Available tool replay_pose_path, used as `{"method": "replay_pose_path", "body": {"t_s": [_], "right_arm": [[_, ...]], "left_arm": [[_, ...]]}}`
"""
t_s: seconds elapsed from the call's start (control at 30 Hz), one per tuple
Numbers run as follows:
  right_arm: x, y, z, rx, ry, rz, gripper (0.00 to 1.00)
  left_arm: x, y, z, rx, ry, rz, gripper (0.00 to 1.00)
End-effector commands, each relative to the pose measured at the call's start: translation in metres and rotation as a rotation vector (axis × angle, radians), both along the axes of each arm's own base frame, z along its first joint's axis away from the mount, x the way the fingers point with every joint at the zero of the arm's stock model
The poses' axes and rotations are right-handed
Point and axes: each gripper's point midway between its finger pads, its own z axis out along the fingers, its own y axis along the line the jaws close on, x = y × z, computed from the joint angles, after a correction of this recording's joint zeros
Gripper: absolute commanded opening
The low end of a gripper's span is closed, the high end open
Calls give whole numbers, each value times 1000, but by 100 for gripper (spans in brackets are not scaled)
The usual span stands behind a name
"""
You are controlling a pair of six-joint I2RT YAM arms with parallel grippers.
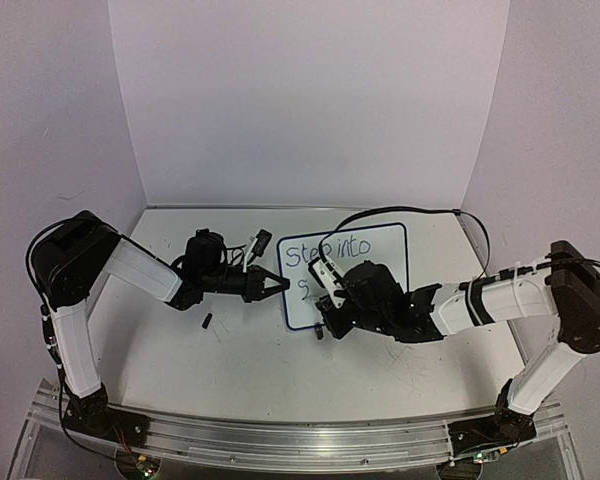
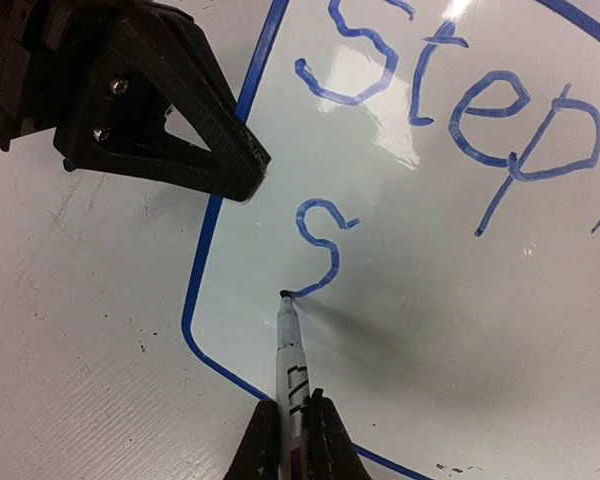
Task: Write a sentence on the whiteboard
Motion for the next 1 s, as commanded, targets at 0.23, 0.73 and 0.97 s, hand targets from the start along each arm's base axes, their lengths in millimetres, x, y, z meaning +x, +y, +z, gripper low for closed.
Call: {"method": "replay_pose_path", "body": {"t_s": [0.23, 0.73, 0.97], "right_arm": [[18, 13, 19, 47, -44, -44, 0], [5, -12, 53, 135, -95, -16, 0], [7, -3, 48, 107, -102, 17, 0]], "left_arm": [[5, 12, -7, 50, -23, 51, 0], [6, 12, -8, 53, -22, 58, 0], [7, 11, -8, 53, -18, 59, 0]]}}
